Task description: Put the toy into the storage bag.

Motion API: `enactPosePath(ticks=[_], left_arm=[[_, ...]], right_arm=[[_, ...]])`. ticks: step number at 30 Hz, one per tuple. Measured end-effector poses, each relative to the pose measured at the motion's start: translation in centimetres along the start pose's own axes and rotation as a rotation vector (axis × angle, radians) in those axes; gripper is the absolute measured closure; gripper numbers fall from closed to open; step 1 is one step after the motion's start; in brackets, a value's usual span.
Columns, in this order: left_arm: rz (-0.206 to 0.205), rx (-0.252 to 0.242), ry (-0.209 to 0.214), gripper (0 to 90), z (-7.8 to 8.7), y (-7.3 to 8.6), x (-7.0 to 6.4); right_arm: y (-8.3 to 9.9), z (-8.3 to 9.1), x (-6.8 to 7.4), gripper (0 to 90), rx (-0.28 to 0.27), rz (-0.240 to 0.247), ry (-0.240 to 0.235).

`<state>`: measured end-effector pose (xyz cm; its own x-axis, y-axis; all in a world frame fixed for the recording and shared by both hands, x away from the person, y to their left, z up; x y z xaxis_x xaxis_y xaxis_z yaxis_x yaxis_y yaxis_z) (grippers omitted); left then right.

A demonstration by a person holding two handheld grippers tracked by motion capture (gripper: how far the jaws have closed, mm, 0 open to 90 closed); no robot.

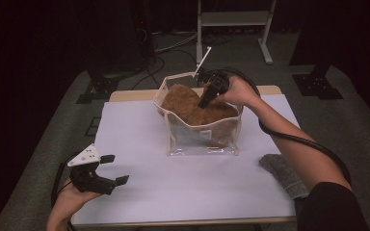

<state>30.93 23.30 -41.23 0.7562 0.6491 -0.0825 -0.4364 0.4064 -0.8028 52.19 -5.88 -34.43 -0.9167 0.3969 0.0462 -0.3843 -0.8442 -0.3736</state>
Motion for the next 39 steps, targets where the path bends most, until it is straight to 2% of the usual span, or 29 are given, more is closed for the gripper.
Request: enactPosePath(ticks=[7, 10, 18, 22, 25, 39], left_arm=[[0.001, 0.000, -0.003, 7.1, 0.1, 0.0, 0.0], [0.001, -0.002, -0.005, 7.2, 0.3, 0.1, 0.0], [0.000, -0.004, -0.004, 7.1, 0.1, 0.0, -0.1], [-0.004, 0.002, -0.003, 7.1, -0.1, -0.1, -0.2], [-0.004, 0.001, 0.001, 7.1, -0.2, -0.2, -0.2], [-0.013, 0.002, 0.000, 7.2, -0.3, -0.3, -0.3]], right_arm=[[0.6, -1.3, 0.2, 74.7, 0.076, 0.011, 0.009], [0.8, -1.5, 0.1, 74.5, 0.074, 0.009, 0.001], [0.5, 0.5, -0.2, 63.4, -0.049, -0.018, -0.006], [0.6, 1.8, -0.2, 58.8, -0.101, -0.042, -0.035], [0.7, 2.9, -0.1, 56.4, -0.143, -0.039, -0.036], [2.8, 6.6, -0.1, 48.5, -0.255, -0.064, -0.042]])
Point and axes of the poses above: each handheld gripper's, and its own axes: z roughly backward along the jaws, y roughly out of its underside, x roughly to its left, the point moved 8 cm from there along -z, roughly forward along the jaws, and after that the axes turned 2 degrees about z, right-handed, at the moved point
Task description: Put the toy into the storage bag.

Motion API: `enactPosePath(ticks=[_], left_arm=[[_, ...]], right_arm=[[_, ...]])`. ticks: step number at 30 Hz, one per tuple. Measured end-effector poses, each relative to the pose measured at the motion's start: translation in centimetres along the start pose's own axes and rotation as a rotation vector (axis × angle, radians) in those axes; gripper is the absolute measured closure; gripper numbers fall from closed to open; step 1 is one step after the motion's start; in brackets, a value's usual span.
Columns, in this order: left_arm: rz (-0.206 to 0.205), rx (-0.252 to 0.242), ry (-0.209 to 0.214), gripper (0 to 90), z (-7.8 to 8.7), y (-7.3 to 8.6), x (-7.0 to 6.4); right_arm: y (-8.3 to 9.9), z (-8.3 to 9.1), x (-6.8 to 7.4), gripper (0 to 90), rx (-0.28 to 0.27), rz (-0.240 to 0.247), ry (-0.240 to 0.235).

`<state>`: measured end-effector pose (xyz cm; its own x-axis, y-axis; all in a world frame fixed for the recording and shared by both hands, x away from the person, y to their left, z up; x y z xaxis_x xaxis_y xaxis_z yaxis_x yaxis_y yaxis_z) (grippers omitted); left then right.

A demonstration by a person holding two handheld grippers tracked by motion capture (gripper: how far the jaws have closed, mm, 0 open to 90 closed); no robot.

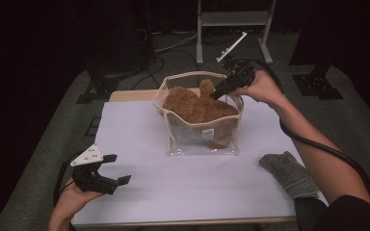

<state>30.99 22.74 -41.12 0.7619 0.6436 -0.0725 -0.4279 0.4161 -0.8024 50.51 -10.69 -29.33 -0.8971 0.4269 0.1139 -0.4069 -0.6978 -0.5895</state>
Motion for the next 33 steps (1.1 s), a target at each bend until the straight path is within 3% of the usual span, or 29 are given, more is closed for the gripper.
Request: enactPosePath(ticks=[16, 33], left_arm=[[0.002, 0.002, 0.001, 7.2, -0.2, 0.0, 0.0], [-0.008, 0.010, 0.007, 7.2, -0.4, 0.0, -0.4]], right_arm=[[2.5, 4.1, -0.3, 44.8, -0.086, -0.039, 0.005], [5.8, 6.3, -0.4, 42.2, -0.110, -0.073, 0.031]])
Point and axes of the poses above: each handheld gripper's, and its own axes: z roughly backward along the jaws, y roughly out of its underside, x roughly to its left, the point moved 8 cm from there along -z, roughly forward along the jaws, and after that the axes turned 2 degrees about z, right-handed, at the moved point
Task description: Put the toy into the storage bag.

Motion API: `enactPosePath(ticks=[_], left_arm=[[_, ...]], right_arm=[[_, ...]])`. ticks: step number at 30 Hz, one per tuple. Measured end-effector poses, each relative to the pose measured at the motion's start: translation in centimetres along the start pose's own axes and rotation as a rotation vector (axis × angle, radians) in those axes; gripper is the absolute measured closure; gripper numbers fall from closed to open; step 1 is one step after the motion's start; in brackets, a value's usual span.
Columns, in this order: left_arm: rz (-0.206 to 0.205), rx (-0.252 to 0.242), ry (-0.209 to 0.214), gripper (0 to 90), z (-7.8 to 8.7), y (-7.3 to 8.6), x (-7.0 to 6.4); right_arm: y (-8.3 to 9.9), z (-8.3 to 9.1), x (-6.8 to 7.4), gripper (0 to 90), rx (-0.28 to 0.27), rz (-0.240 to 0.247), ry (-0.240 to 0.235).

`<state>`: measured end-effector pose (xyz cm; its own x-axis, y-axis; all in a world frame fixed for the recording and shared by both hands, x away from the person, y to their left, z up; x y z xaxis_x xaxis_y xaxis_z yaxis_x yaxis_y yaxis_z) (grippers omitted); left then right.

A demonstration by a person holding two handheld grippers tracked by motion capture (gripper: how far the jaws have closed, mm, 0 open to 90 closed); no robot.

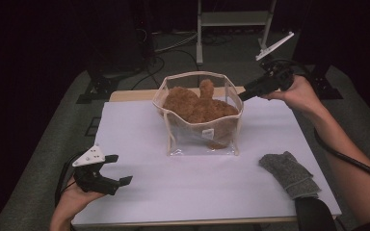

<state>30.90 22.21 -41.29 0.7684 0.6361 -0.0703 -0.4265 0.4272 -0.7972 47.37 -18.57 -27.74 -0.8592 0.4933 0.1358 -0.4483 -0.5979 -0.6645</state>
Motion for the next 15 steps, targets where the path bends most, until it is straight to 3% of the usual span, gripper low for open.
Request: enactPosePath(ticks=[15], left_arm=[[-0.009, 0.016, -0.005, 7.2, -0.2, 0.1, 0.0]], right_arm=[[4.4, 2.4, -0.7, 41.3, -0.033, -0.066, 0.013]])
Point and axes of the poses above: each handheld gripper's, and its own axes: z roughly backward along the jaws, y roughly out of its underside, x roughly to its left, the point moved 8 cm from there along -z, roughly forward along the jaws, and after that the axes turned 2 degrees about z, right-handed, at the moved point
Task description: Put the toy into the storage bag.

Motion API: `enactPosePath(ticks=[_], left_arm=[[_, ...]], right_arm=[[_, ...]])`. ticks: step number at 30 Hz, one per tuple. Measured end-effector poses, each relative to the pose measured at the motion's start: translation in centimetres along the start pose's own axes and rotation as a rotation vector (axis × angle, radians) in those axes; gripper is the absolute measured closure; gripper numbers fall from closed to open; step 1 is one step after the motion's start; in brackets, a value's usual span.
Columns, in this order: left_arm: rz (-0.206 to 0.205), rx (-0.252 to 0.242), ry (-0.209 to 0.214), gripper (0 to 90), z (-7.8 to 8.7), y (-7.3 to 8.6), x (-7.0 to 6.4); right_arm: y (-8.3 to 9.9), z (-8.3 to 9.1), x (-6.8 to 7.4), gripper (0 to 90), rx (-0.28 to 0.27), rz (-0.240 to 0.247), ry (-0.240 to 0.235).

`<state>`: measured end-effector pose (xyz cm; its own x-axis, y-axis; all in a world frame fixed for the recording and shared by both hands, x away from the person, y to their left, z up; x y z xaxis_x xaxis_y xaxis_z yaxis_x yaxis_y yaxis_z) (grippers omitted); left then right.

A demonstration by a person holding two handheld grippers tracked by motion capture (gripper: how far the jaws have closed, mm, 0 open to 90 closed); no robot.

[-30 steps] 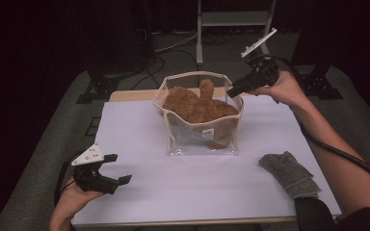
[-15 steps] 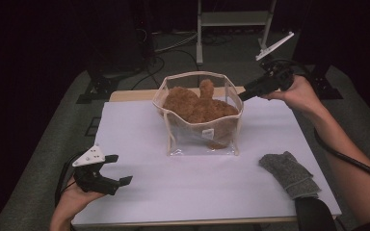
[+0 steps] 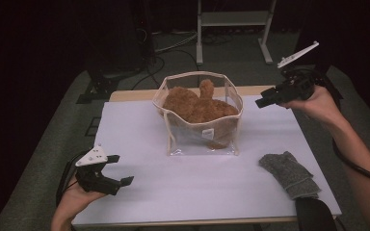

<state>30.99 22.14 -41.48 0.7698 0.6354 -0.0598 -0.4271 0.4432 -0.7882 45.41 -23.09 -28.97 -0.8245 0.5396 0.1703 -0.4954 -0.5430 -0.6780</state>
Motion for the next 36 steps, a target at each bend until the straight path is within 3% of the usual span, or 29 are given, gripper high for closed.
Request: enactPosePath(ticks=[19, 36], left_arm=[[0.001, 0.000, 0.000, 7.1, 0.0, 0.0, 0.0], [0.003, 0.009, 0.008, 7.1, -0.5, 0.0, -0.1]], right_arm=[[4.4, -1.0, -0.8, 38.9, 0.014, -0.067, -0.024], [8.5, -2.2, -1.5, 38.7, -0.011, -0.133, -0.041]])
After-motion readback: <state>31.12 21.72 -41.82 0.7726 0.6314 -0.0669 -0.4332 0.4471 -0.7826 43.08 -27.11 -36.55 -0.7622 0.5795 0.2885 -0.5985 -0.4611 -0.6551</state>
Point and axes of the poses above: each handheld gripper's, and its own axes: z roughly backward along the jaws, y roughly out of its underside, x roughly to its left, the point moved 8 cm from there along -z, roughly forward along the jaws, and after that the axes turned 2 degrees about z, right-handed, at the moved point
